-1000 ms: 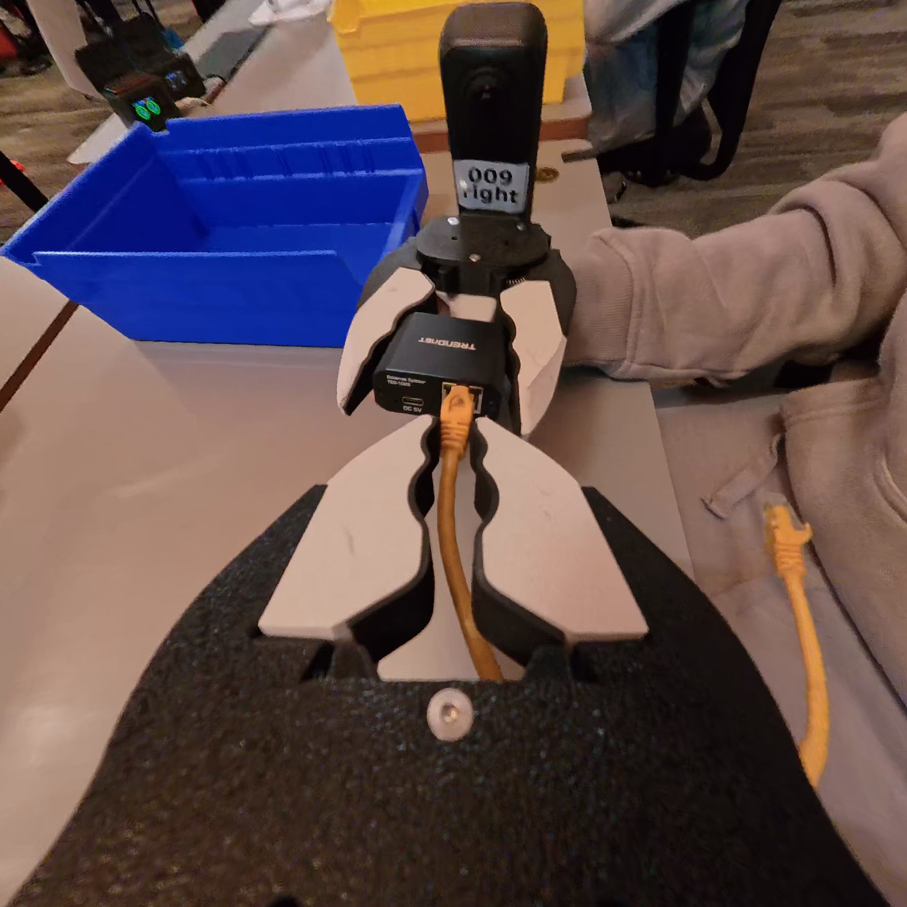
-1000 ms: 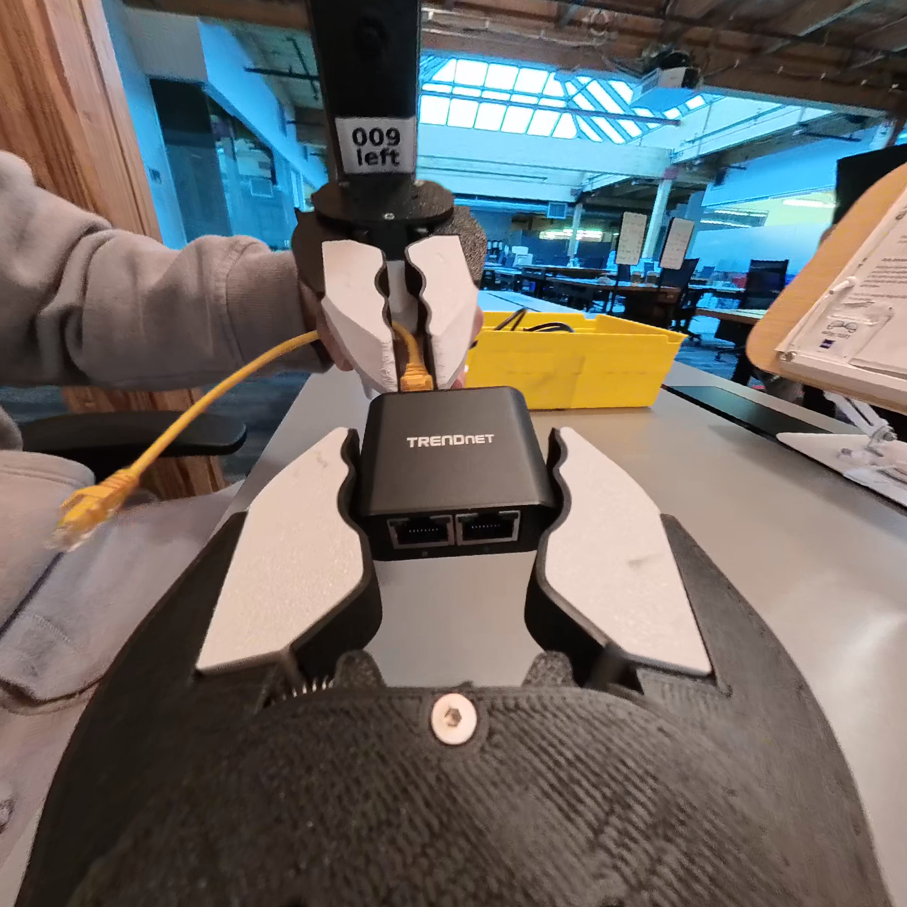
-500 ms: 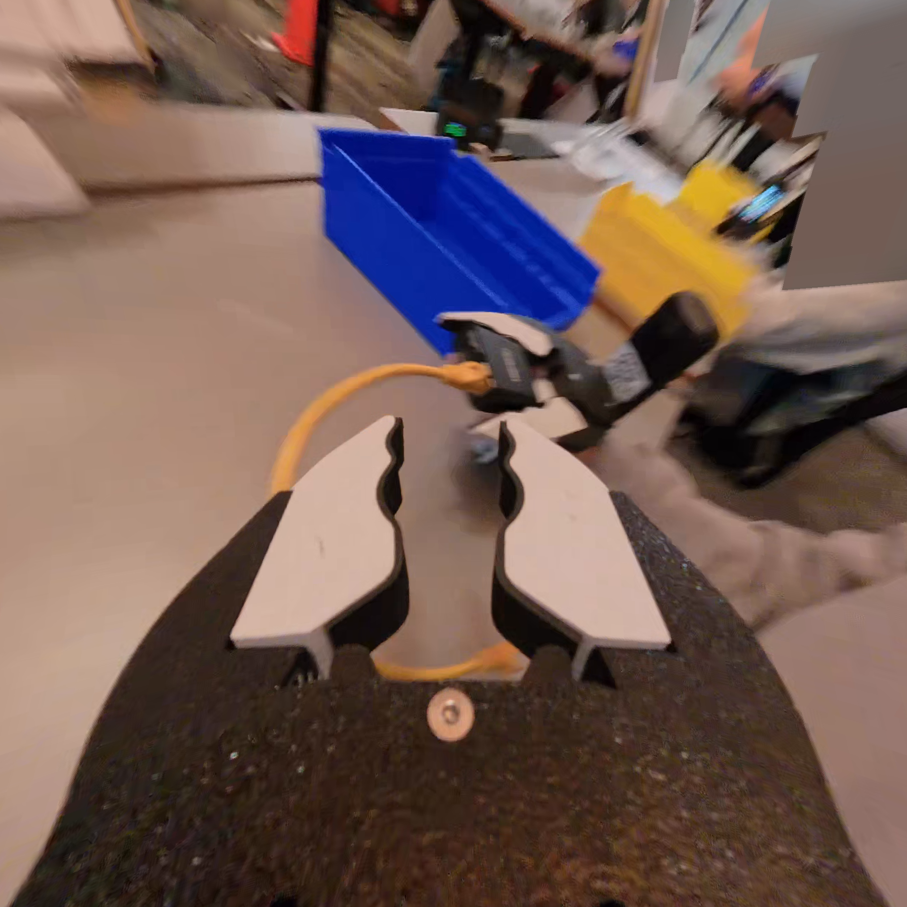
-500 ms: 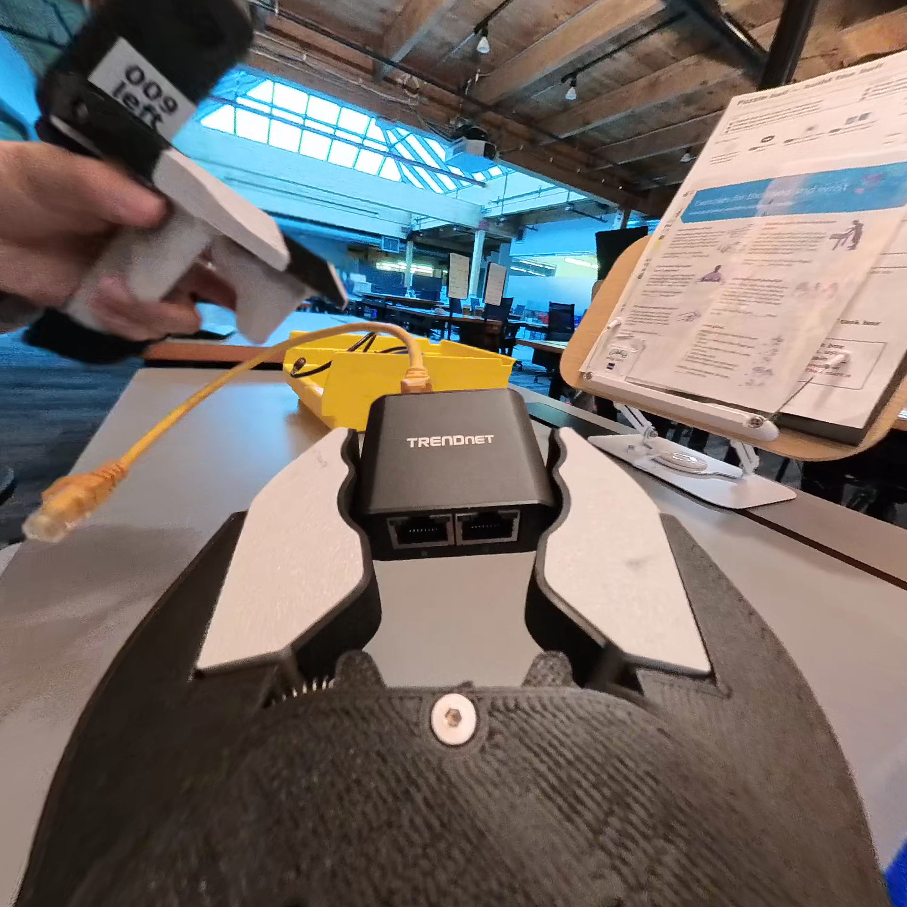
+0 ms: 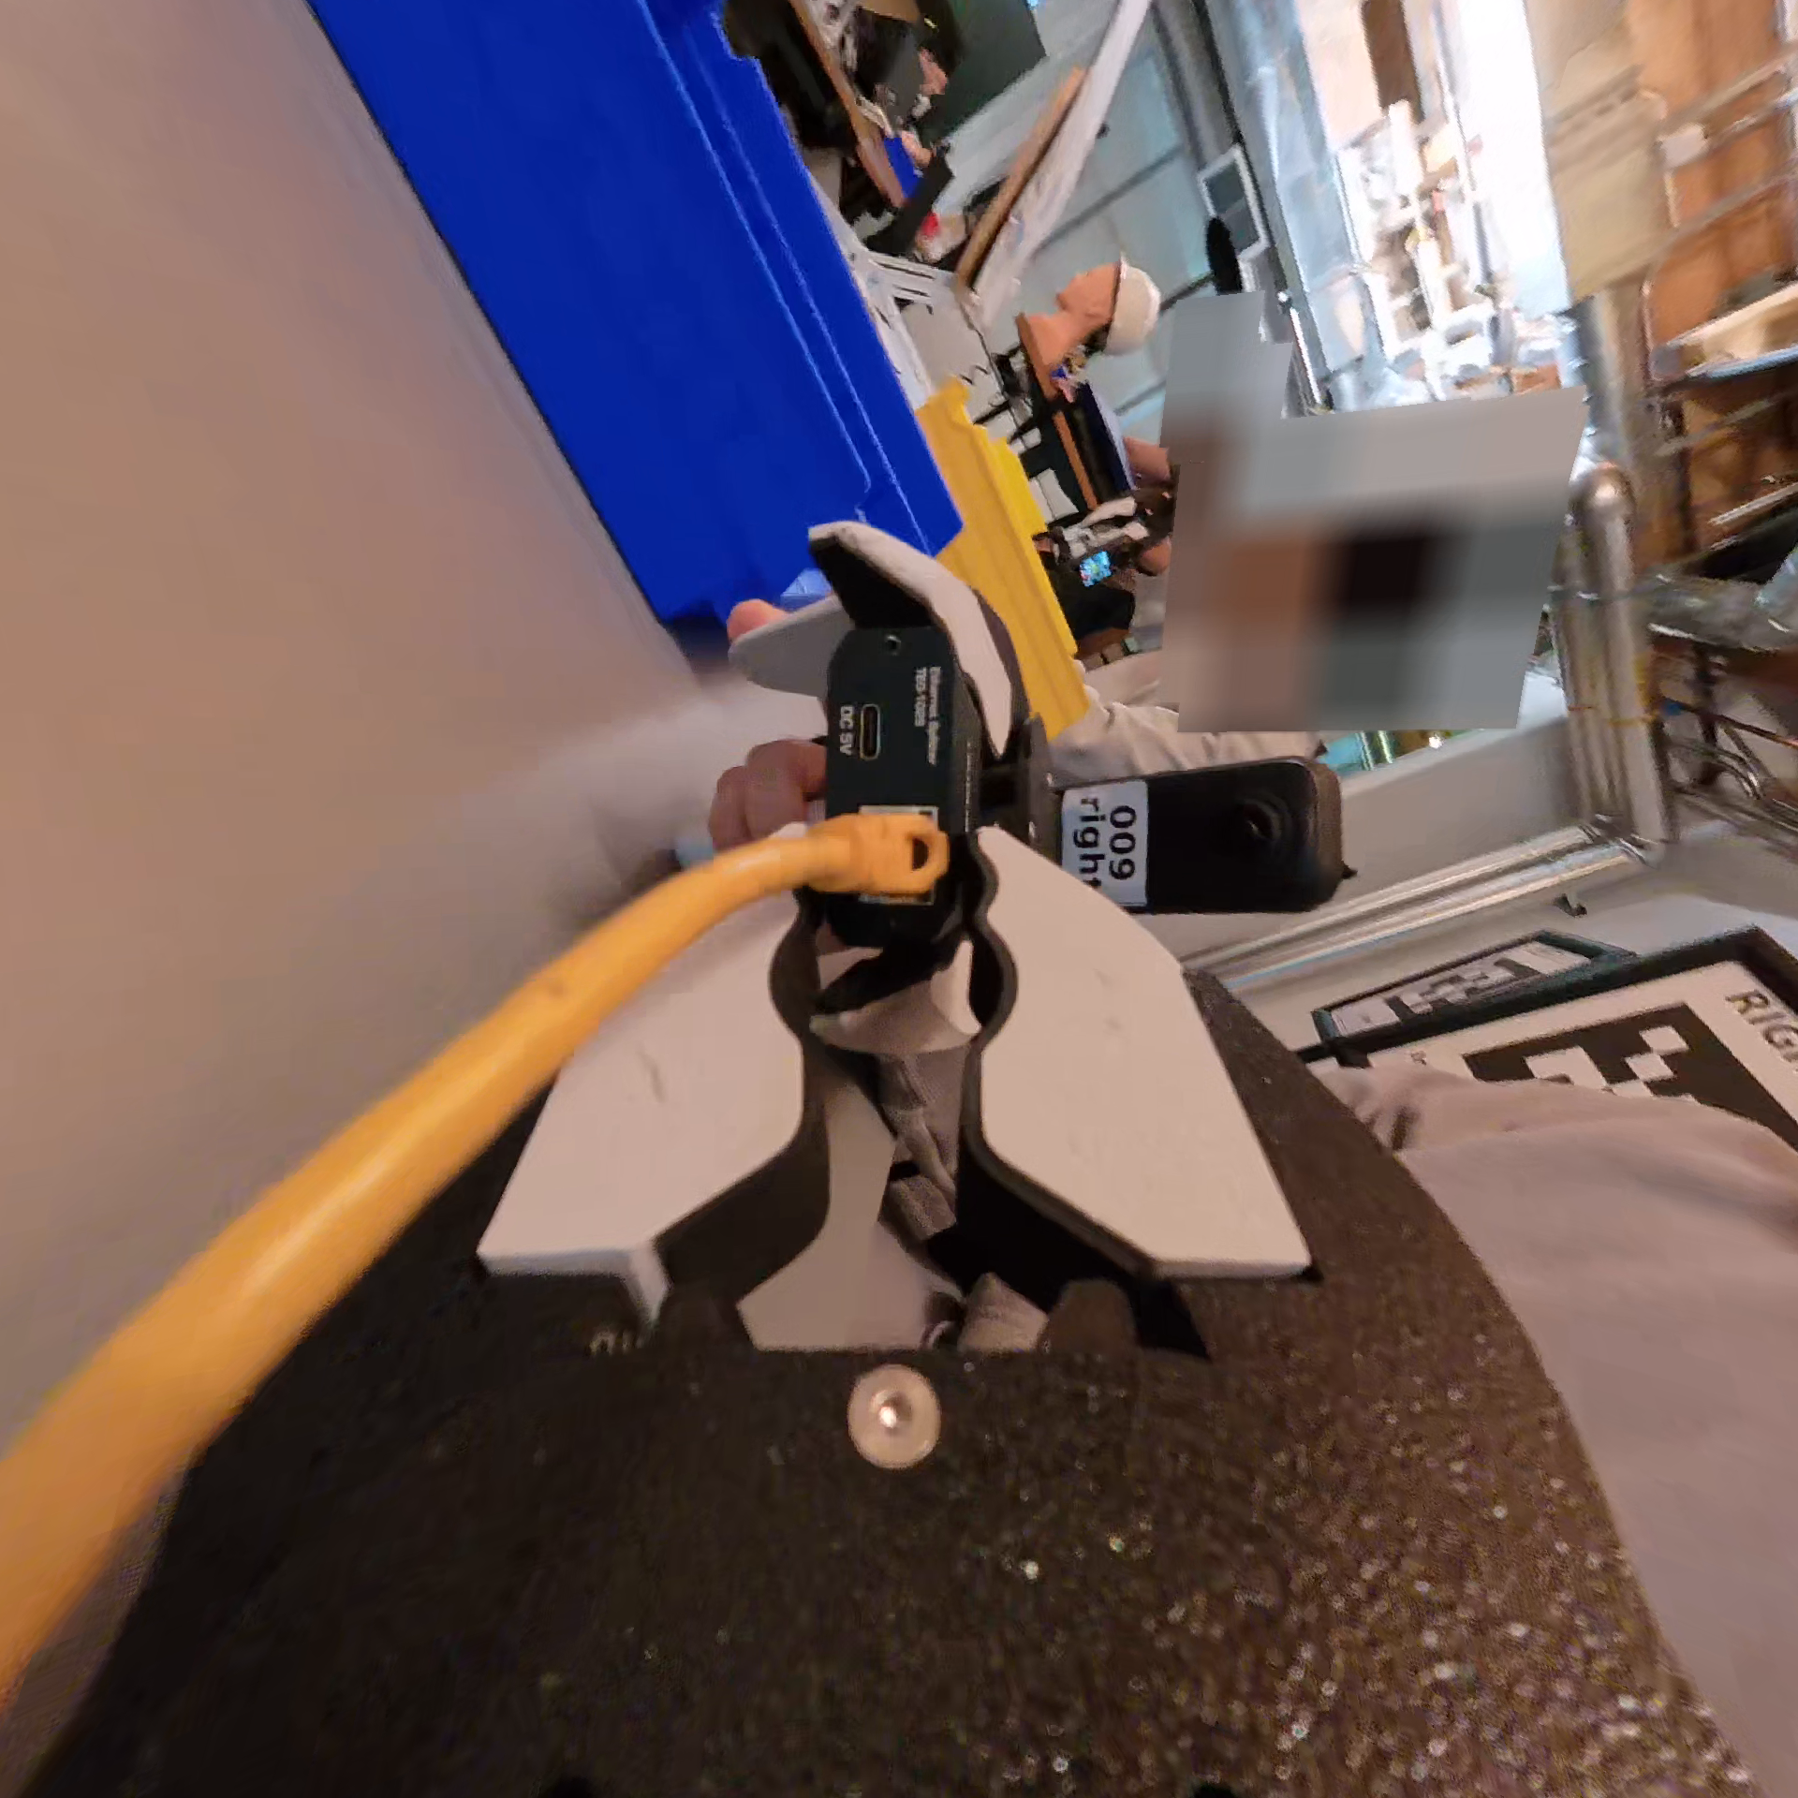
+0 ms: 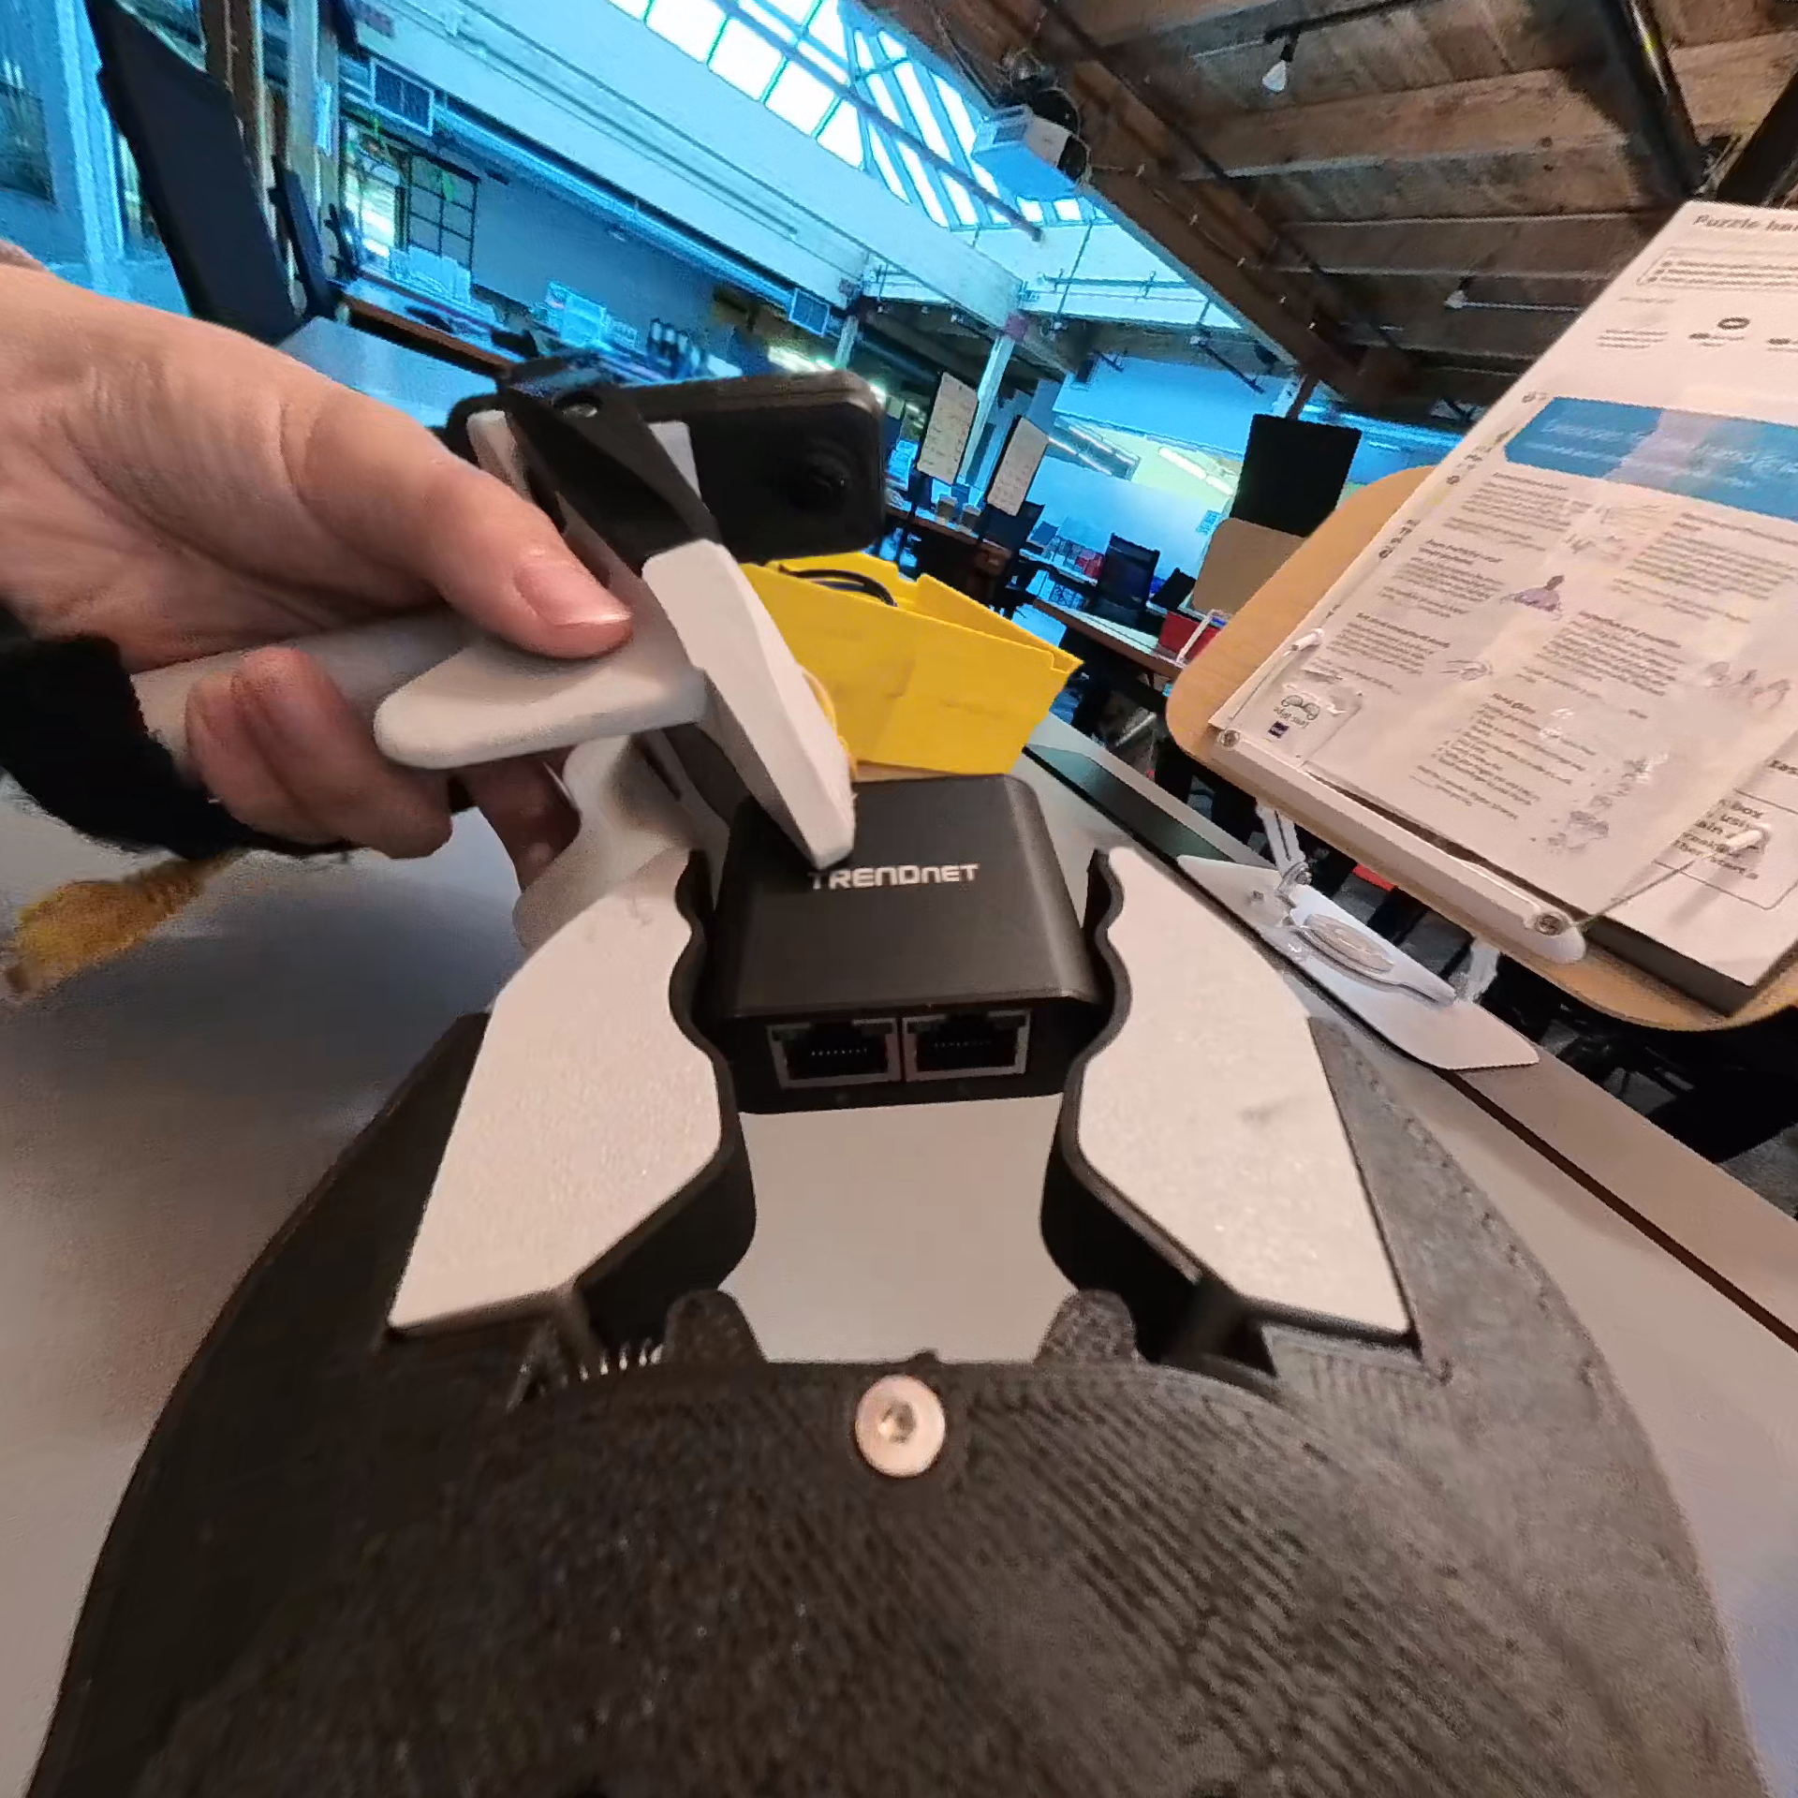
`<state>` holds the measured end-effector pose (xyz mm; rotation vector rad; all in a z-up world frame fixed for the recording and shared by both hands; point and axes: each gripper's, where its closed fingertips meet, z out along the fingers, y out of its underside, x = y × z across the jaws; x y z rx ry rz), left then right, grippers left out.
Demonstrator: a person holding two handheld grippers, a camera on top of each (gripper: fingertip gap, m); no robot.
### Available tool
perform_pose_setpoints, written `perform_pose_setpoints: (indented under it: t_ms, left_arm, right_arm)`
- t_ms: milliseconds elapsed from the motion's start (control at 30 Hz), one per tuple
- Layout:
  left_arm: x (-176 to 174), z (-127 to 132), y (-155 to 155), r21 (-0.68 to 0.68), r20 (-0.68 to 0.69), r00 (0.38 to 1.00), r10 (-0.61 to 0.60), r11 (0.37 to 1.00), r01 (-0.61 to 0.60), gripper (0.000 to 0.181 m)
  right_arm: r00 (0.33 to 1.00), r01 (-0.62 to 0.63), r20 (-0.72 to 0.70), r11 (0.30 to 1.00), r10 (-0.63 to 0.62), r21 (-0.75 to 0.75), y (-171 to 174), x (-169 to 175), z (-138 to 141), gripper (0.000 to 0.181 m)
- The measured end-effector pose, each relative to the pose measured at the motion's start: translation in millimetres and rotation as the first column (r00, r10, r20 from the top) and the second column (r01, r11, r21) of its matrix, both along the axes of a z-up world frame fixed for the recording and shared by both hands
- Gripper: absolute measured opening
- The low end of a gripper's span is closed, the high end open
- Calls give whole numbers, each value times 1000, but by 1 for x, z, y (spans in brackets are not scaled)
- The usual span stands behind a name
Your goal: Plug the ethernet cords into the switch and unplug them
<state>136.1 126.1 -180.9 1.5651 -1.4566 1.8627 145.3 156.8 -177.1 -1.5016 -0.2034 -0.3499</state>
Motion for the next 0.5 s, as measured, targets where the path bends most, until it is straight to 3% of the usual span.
perform_pose_setpoints:
  t_ms: [67,133,233,300,500]
  left_arm:
    - [-4,-1,0,1,12,998,-57,998,57,23]
    - [-9,-3,4,37,-9,993,-116,992,117,23]
    - [-26,-3,10,105,-35,955,-295,949,297,23]
    - [-40,3,11,107,-60,905,-422,898,426,23]
    - [-58,6,7,152,-172,759,-628,745,650,23]
  right_arm:
    - [999,-33,-10,999,33,4,0,-4,1,74]
    - [989,-145,-26,987,144,-64,-3,-16,-6,76]
    - [954,-300,-58,944,295,-134,-17,-34,-4,86]
    - [949,-316,-44,941,313,-120,-22,-37,8,94]
    - [923,-346,97,912,373,-221,-16,-61,1,79]
